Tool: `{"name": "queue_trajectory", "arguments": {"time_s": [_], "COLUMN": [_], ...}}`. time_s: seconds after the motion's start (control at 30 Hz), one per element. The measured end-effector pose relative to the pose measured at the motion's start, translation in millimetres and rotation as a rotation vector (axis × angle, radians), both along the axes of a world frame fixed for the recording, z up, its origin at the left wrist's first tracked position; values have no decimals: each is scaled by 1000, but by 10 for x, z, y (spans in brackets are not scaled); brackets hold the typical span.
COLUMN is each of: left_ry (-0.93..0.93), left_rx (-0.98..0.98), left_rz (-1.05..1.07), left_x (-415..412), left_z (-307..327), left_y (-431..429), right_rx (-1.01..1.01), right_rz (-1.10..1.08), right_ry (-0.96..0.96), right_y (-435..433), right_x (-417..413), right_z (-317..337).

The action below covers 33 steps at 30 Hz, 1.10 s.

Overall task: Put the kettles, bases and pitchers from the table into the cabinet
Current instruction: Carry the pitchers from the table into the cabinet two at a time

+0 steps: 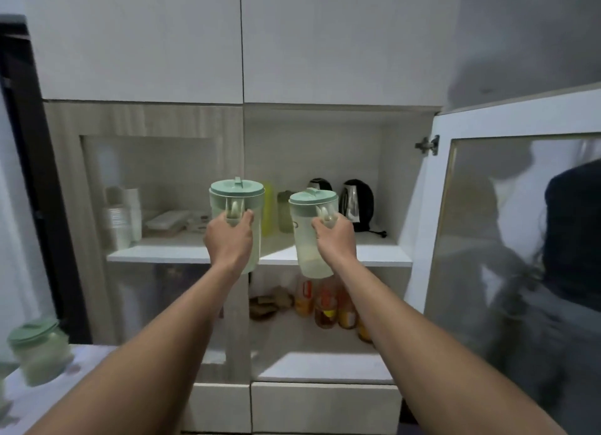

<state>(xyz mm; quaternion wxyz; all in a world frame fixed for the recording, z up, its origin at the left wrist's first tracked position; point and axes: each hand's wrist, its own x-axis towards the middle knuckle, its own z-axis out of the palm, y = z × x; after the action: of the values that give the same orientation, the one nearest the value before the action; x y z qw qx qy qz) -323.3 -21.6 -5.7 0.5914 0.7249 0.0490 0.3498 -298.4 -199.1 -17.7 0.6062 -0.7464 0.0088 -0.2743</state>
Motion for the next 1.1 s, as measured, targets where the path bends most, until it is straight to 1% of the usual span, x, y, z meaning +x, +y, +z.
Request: {"name": "queue_trajectory", "arguments": {"time_s": [0.3,0.5,0.7,0.87,1.1], "left_ry": [30,5,37,89,140], "left_rx": [-13,-45,-18,-58,-64], "left_rz": [-186,-297,-382,-478,-531], "left_x": [612,1256,1997,2544,3323], "left_z": [-28,5,20,-125,-325], "left_y": [-711,-995,-1237,-1516,-1913], "right_rx": [21,44,88,96,120], "right_rz": [-111,-192,-288,-329,-353], "right_ry": [5,-15,-19,26,63], "right_y": [-679,-986,-1263,-1483,-1801], "right_x": [438,889,1406,1834,2509], "right_z": [-54,-42,45,-80,-242]}}
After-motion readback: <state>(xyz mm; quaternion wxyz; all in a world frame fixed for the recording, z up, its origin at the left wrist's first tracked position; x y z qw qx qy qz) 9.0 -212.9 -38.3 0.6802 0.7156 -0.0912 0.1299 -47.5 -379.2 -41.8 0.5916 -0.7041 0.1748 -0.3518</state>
